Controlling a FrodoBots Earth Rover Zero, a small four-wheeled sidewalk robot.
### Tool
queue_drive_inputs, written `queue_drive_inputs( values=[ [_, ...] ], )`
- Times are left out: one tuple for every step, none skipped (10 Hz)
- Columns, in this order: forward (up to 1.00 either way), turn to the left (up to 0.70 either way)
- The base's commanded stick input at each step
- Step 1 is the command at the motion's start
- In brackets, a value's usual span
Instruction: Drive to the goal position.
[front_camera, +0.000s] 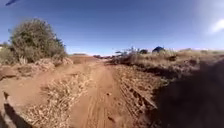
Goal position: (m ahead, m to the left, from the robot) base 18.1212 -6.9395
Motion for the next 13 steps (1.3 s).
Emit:
queue_drive_inputs(
  values=[
    [0.5, 0.0],
    [0.5, 0.0],
    [0.5, 0.0],
    [0.5, 0.0],
    [0.5, 0.0],
    [0.5, 0.0],
    [0.5, 0.09],
    [0.5, 0.38],
    [0.5, 0.37],
    [0.5, 0.19],
    [0.5, 0.0],
    [0.5, 0.0],
    [0.5, 0.0]
  ],
)
